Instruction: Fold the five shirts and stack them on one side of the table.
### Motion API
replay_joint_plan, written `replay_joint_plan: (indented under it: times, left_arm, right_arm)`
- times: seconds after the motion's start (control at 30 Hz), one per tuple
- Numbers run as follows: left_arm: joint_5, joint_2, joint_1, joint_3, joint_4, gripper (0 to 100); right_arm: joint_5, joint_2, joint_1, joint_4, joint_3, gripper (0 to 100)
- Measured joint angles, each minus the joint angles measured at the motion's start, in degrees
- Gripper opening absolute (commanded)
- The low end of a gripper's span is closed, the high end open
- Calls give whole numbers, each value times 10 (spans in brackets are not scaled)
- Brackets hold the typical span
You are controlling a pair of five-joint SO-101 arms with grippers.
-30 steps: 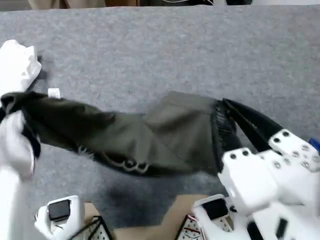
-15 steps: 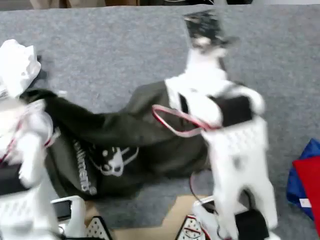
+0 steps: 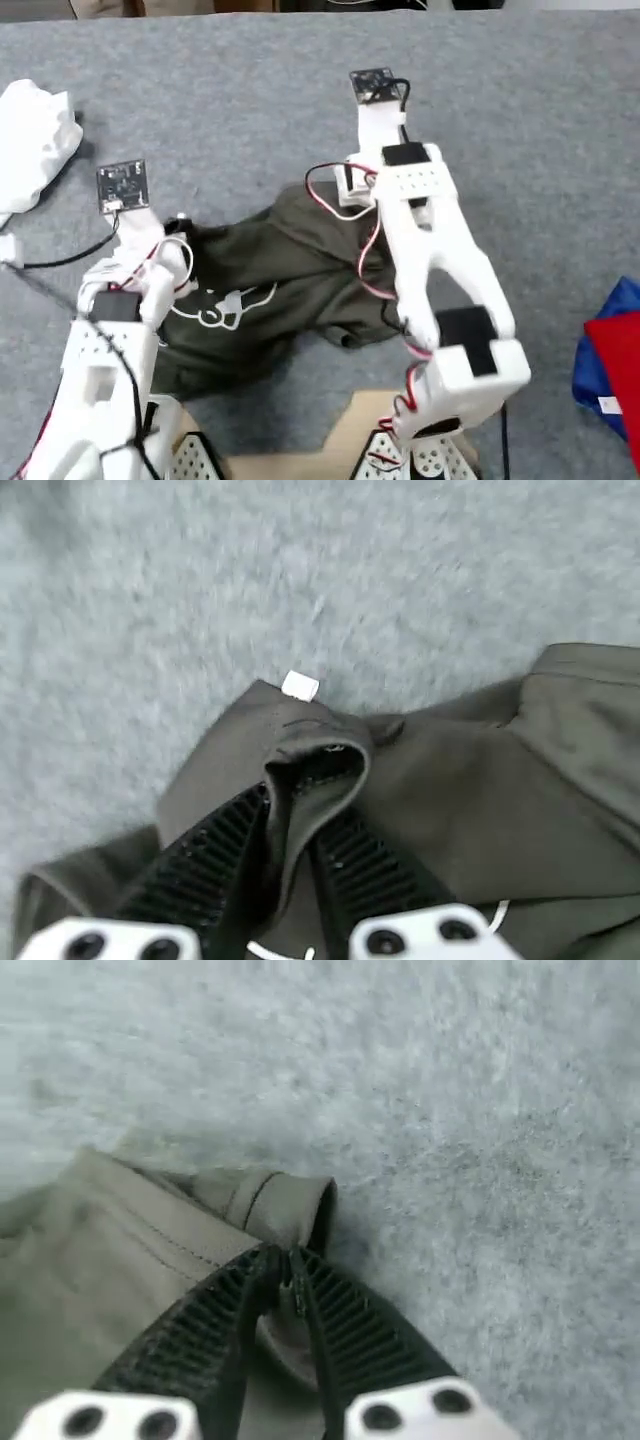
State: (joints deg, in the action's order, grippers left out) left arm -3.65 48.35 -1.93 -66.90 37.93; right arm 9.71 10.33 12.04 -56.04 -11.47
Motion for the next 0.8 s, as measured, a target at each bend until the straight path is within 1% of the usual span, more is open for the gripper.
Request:
replay_joint_plan:
  times: [0.13, 0.3, 0.4, 0.57, 0.8]
  left_arm:
    - [-35, -131, 0, 36, -38, 19]
    - [-53, -309, 1, 130, -81, 19]
    - [-55, -389, 2, 185, -82, 19]
    - [-55, -440, 2, 241, -57, 19]
    - [-55, -447, 2, 251, -54, 19]
  right_arm:
    - [-4, 48, -18, 1, 25, 5]
    - [-62, 69, -25, 6, 36, 5]
    - [-79, 73, -35, 6, 44, 22]
    - [-82, 73, -60, 24, 44, 99]
    - [-82, 73, -62, 26, 44, 104]
